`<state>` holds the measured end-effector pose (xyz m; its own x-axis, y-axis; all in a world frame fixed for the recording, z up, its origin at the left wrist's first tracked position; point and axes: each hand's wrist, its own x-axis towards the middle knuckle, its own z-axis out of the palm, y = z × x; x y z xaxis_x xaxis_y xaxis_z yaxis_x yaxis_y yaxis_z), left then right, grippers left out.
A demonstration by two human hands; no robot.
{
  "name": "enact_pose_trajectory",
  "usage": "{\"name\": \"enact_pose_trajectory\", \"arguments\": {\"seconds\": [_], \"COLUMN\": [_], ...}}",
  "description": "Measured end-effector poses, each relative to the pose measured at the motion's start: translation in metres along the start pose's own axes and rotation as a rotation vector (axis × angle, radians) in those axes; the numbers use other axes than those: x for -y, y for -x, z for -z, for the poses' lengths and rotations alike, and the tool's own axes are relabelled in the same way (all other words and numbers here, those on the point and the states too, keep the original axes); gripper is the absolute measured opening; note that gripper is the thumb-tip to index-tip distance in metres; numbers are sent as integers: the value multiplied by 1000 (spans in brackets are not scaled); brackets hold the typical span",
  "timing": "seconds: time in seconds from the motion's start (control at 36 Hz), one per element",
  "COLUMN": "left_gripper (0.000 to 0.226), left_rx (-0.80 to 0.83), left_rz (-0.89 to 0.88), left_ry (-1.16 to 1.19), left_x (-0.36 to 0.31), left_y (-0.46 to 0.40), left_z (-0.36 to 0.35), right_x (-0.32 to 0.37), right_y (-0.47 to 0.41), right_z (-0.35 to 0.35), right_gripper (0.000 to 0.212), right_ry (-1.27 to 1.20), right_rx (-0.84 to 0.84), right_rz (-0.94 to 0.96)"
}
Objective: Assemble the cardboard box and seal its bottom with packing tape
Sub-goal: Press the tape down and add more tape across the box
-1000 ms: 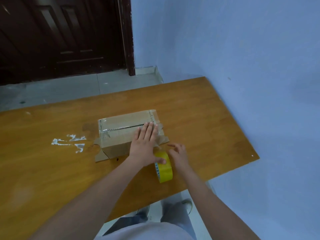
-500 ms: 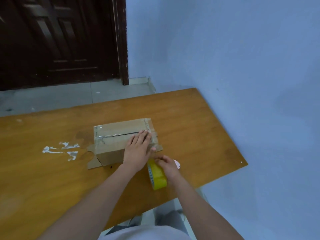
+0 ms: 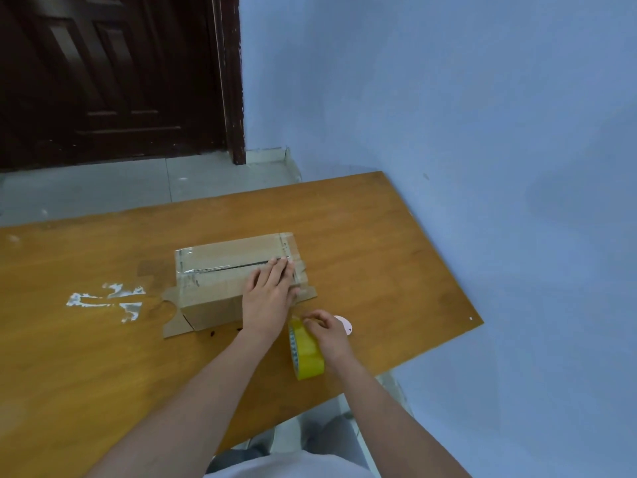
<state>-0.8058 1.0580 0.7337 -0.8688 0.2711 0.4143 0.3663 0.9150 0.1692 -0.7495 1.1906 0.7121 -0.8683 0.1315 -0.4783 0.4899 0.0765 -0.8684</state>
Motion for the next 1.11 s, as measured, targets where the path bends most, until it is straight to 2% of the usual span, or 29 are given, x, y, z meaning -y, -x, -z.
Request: {"name": "enact_pose_trajectory", "arguments": {"seconds": [0.14, 0.25, 0.33, 0.42, 0.58, 0.72, 0.92, 1.03, 1.11], "left_gripper": [40, 46, 40, 61, 65, 52, 47, 44, 45], "left_rx": [-51, -23, -19, 12, 13, 1, -52, -104, -98], "left_rz": [-19, -31, -56, -67, -54, -35, 3, -1, 14], "left_ry": [-30, -65, -106, -126, -96, -54, -46, -54, -53], "left_x": [3, 3, 4, 6, 6, 6, 2, 0, -2], "left_y": [3, 2, 2, 5, 6, 7, 4, 2, 2], "left_z": [-5, -6, -10, -11, -13, -13, -10, -11, -11], "right_x": [-3, -2, -2, -1, 1, 3, 6, 18, 40], "right_y": [4, 4, 4, 5, 5, 5, 8, 5, -9], "right_z": [1, 1, 0, 0, 1, 3, 20, 37, 56], "right_gripper": [11, 10, 10, 14, 19, 18, 19, 18, 22], "right_ry": [21, 10, -4, -38, -48, -87, -181, -118, 80], "right_rx": [-2, -5, -6, -4, -7, 3, -2, -113, -185], "right_rz": [0, -3, -14, -32, -41, -59, -134, -48, 127]}}
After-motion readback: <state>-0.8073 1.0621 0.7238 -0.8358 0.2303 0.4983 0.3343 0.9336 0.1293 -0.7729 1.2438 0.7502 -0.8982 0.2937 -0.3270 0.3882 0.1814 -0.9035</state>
